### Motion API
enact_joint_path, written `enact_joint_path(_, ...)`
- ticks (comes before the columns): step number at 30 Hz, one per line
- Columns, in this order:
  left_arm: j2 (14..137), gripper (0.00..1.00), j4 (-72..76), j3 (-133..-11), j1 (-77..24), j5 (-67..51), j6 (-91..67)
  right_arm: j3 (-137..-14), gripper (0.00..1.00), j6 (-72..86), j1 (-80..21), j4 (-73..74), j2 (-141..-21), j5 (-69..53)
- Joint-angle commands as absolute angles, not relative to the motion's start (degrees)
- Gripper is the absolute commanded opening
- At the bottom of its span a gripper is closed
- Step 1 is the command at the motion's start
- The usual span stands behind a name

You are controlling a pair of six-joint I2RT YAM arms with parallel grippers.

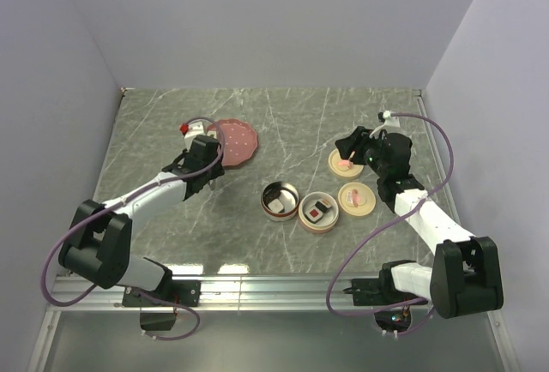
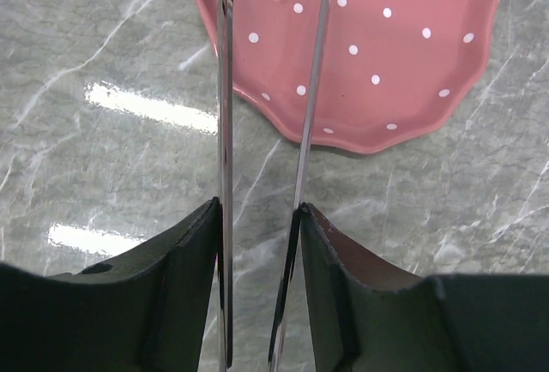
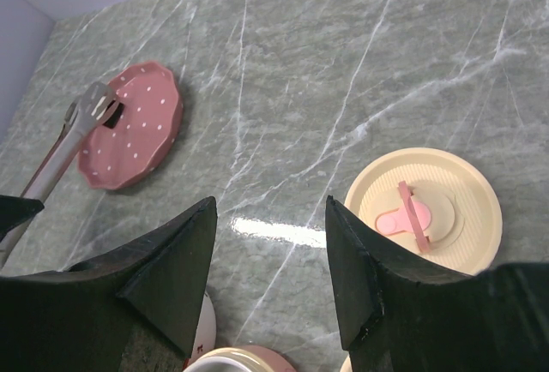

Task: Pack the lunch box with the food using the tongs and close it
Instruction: Pick up the food using the clamp

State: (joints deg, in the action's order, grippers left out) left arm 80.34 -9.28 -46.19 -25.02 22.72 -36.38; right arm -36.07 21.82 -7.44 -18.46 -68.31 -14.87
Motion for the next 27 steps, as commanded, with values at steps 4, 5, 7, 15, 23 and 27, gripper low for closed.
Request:
enact_joint_path(4, 82.17, 0.46, -5.8, -47.81, -24.17, 20.66, -34.37, -36.83, 0.61, 21.8, -6.94, -20.83, -67.94, -14.68)
enact_joint_path(5, 82.26, 0.43, -5.8, -47.81, -24.17, 20.31, -34.37, -36.83, 0.61, 21.8, -6.86, -20.83, -67.94, -14.59)
enact_joint_path(7, 82.27, 0.4, -5.63, -47.55, -24.17, 20.13, -34.37, -36.83, 0.61, 21.8, -6.86, -20.74, -67.85, -14.5)
enact_joint_path(15, 78.76, 0.09, -5.36, -46.76, -24.26, 18.9, -33.93, -36.83, 0.61, 21.88, -6.86, -20.83, -67.94, -14.33)
enact_joint_path(23, 70.94, 0.06, -5.71, -45.97, -24.26, 16.53, -33.57, -37.0, 0.61, 21.89, -6.86, -20.65, -68.2, -14.24)
enact_joint_path(27, 66.81, 0.06, -4.66, -44.04, -24.52, 14.24, -33.57, -37.44, 0.61, 21.8, -6.94, -20.48, -68.38, -14.15)
